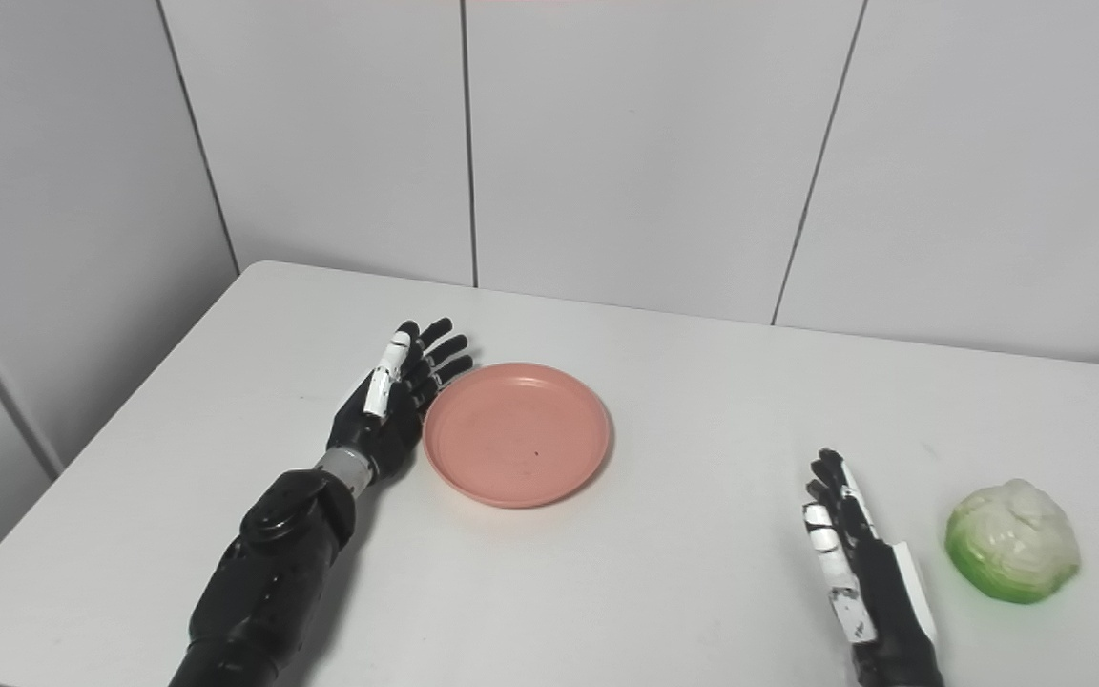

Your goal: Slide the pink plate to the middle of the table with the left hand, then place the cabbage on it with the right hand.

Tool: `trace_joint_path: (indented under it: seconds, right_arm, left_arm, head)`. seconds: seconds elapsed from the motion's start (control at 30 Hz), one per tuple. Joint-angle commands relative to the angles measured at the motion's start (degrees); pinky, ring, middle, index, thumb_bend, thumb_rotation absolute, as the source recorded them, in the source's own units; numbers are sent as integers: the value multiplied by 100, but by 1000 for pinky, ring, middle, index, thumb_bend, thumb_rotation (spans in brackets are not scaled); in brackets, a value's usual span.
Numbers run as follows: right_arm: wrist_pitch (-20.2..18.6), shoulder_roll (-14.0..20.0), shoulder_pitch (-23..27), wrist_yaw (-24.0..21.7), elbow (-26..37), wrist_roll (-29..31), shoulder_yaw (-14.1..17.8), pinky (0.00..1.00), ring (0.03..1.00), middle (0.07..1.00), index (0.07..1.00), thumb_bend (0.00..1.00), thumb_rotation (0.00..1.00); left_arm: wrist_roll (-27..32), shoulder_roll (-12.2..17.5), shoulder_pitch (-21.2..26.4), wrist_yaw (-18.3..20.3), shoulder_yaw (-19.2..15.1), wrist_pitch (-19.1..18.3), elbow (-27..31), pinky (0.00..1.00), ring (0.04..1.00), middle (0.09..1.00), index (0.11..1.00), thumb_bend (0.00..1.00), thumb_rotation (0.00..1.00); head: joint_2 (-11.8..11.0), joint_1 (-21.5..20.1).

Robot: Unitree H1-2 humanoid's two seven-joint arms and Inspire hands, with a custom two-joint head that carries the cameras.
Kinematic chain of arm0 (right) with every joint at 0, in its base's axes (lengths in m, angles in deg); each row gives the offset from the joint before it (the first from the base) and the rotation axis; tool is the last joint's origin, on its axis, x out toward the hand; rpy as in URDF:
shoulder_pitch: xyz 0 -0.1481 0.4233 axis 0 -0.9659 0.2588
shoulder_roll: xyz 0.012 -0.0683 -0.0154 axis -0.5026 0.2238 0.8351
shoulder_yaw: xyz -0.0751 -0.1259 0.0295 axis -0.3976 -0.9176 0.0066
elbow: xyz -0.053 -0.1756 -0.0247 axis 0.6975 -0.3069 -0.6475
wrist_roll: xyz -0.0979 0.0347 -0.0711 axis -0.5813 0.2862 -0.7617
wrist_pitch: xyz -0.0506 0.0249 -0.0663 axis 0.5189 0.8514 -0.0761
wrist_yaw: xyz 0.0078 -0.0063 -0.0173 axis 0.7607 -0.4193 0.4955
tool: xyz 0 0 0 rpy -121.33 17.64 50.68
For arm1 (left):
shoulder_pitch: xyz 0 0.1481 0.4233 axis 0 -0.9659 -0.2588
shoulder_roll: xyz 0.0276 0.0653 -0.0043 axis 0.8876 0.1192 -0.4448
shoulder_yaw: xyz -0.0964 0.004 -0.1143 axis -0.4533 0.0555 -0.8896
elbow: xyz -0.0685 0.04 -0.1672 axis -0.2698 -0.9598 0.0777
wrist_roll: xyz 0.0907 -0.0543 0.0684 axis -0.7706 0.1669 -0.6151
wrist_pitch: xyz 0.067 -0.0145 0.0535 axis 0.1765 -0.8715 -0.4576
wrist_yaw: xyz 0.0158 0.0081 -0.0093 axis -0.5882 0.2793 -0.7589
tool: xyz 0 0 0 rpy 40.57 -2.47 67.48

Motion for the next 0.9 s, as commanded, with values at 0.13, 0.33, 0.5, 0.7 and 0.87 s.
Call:
trace_joint_path:
  seconds: [0.13, 0.33, 0.5, 0.7, 0.87]
  right_arm:
    - [-145, -288, -192, 142, -17, -134, -149, 939, 938, 957, 970, 348, 1000]
    - [-412, -420, -202, 188, 154, -257, -179, 957, 937, 952, 968, 344, 1000]
    - [-587, -506, -197, 246, 267, -383, -260, 970, 938, 952, 967, 367, 1000]
    - [-633, -539, -181, 322, 288, -508, -351, 964, 942, 955, 969, 367, 1000]
    - [-621, -525, -164, 368, 252, -572, -399, 943, 941, 956, 967, 392, 1000]
  left_arm:
    - [-77, -232, -215, 234, 388, -306, 219, 921, 920, 930, 920, 426, 1000]
    - [-70, -350, -410, 379, 623, -386, 511, 934, 931, 943, 933, 427, 1000]
    - [-70, -417, -591, 380, 745, -599, 887, 923, 926, 938, 930, 445, 1000]
    - [-35, -384, -756, 452, 837, -770, 1098, 923, 929, 938, 928, 445, 1000]
    - [-18, -351, -819, 525, 848, -750, 1083, 915, 923, 936, 927, 442, 1000]
  head:
    - [99, -325]
    - [176, -619]
    - [281, -1012]
    - [330, -1284]
    - [379, -1508]
